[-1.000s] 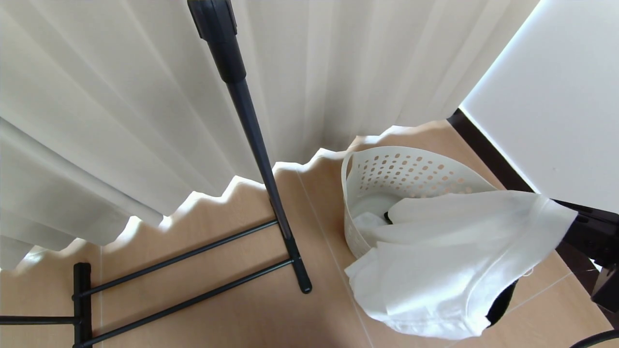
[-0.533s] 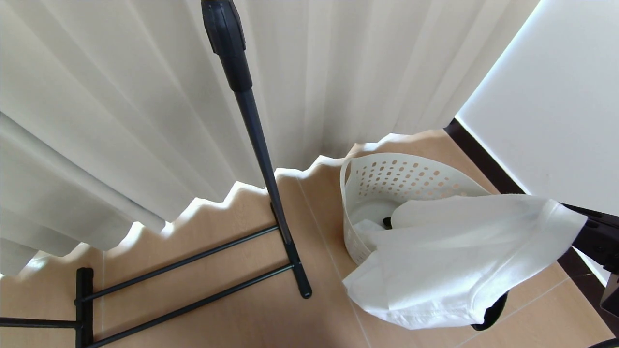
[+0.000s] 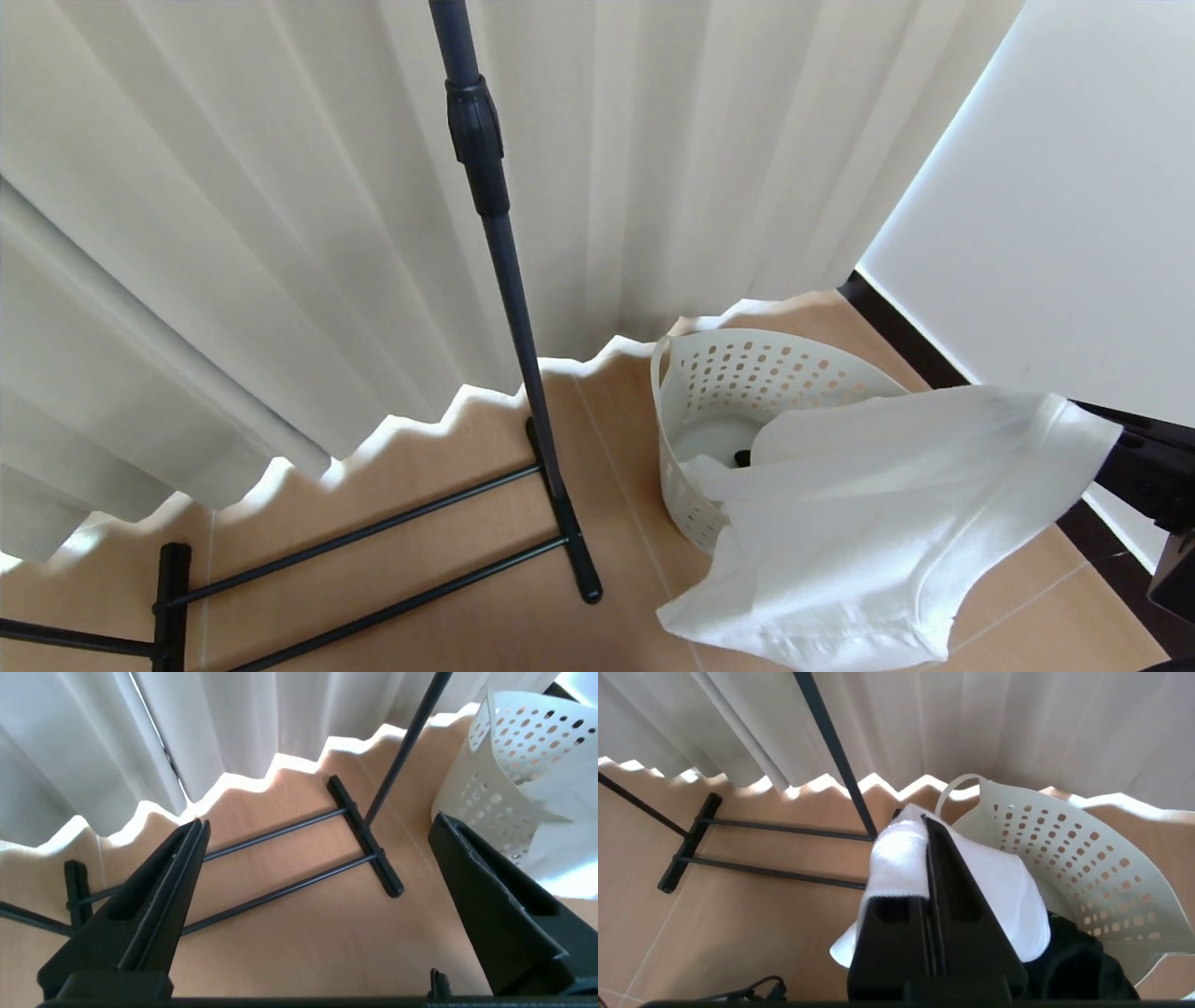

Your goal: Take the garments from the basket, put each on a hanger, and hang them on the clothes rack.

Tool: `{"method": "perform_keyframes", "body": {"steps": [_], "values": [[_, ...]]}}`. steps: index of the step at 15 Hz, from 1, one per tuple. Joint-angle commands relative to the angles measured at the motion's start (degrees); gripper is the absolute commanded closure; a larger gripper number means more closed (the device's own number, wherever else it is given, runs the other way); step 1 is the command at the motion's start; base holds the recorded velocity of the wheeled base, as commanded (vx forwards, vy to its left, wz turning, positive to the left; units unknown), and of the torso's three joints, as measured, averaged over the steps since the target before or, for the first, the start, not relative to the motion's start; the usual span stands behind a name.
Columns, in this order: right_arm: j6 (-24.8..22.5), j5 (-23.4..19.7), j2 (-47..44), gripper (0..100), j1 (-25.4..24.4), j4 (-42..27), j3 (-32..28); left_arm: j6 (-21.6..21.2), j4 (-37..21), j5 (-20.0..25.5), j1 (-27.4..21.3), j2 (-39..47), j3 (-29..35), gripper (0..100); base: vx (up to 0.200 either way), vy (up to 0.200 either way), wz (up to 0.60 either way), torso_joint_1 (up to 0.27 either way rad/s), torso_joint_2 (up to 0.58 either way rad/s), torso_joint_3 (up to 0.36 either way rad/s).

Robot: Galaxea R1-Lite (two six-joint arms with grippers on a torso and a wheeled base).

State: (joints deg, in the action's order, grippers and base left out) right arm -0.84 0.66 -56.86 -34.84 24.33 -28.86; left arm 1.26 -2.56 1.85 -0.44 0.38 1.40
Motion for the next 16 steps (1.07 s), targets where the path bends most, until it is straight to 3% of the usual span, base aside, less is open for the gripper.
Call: {"method": "perform_keyframes", "body": {"steps": [1,5,7,11,16], "values": [[0.0,0.0,-0.6,100,-0.1,0.1,0.4,0.1,0.0,0.0,0.0,0.1,0.0,0,0.0,0.0,0.0,0.002,0.0,0.207],[-1.0,0.6,-1.6,100,1.4,0.0,0.0,0.1,0.0,0.0,0.0,0.1,0.0,0,0.0,0.0,0.0,0.001,0.0,0.198],[-4.3,0.0,-1.9,100,4.9,0.5,1.4,0.1,0.0,0.0,0.0,0.1,0.0,0,0.0,0.0,0.0,0.002,0.0,0.2],[-4.5,-0.1,-2.2,100,5.7,0.2,1.4,0.2,0.0,0.0,0.0,0.1,0.0,0,0.0,0.0,0.0,0.001,-0.02,0.169],[-4.5,-0.1,-2.1,100,5.7,0.2,1.6,0.2,0.0,0.0,0.0,0.1,0.0,0,0.0,0.0,0.0,0.015,-0.35,-0.139]]}}
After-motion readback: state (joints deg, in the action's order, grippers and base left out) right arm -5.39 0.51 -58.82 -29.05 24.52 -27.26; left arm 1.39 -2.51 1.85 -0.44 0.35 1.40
